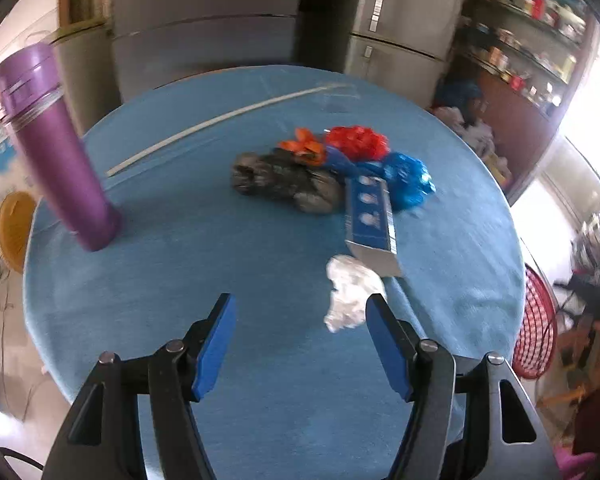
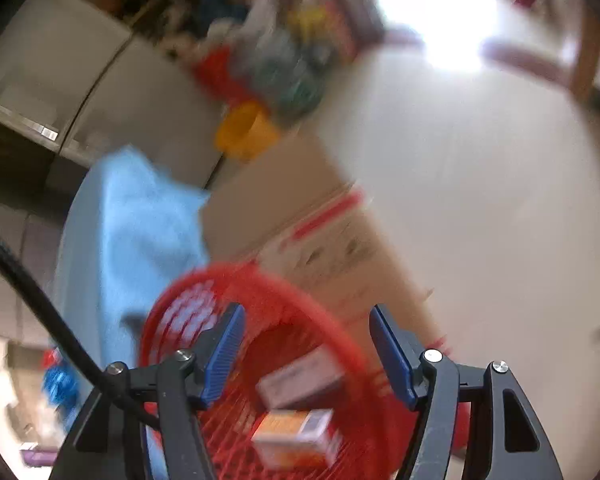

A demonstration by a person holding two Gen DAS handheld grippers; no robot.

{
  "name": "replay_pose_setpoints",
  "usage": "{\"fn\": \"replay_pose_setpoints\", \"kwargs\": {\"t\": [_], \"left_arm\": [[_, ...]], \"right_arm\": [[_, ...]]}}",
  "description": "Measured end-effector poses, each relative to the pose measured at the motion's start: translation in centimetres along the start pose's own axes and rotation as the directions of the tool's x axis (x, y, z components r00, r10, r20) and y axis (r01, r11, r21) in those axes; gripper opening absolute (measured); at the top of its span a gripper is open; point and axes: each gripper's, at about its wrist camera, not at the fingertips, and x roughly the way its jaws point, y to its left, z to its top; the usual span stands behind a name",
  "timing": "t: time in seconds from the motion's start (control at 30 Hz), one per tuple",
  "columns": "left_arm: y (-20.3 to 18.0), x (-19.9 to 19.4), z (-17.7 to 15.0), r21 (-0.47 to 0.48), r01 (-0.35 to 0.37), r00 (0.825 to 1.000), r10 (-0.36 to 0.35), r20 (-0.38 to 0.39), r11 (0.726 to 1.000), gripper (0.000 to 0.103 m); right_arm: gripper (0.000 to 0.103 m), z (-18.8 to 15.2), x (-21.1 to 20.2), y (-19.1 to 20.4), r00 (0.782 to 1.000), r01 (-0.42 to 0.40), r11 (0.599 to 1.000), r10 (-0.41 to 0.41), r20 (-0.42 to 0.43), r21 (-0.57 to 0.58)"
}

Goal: Collect trash
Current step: 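Grasp the white tissue with the left gripper while the right gripper grasps the blue blister box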

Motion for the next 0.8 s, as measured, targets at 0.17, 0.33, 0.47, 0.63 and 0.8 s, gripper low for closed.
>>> {"fn": "replay_pose_setpoints", "kwargs": {"t": [0.17, 0.33, 0.47, 0.63, 0.8], "left_arm": [[-2.6, 1.7, -0.5, 0.084, 0.028, 1.000, -0.027, -0.010, 0.996, 0.068], [-3.5, 4.0, -0.1, 0.081, 0.071, 0.997, -0.068, -0.045, 0.994, 0.068], [-3.2, 5.5, 0.7, 0.053, 0.109, 0.993, -0.106, -0.045, 0.993, 0.068], [-2.7, 7.6, 0.7, 0.027, 0.166, 0.984, -0.163, -0.076, 0.986, 0.036], [-1.5, 7.1, 0.0, 0.013, 0.194, 0.980, -0.193, -0.051, 0.981, 0.030]], "right_arm": [[0.069, 0.7, -5.6, 4.2, 0.982, -0.068, 0.991, 0.086, 0.165, -0.116], [0.069, -1.7, -7.2, 11.5, 0.950, -0.267, 0.913, 0.303, 0.071, -0.309], [0.069, -5.7, -5.1, 18.1, 0.883, -0.468, 0.796, 0.433, -0.180, -0.382], [0.069, -10.9, -0.8, 25.3, 0.756, -0.639, 0.690, 0.482, -0.443, -0.340], [0.073, -16.1, 1.5, 30.4, 0.719, -0.663, 0.648, 0.414, -0.559, -0.373]]}}
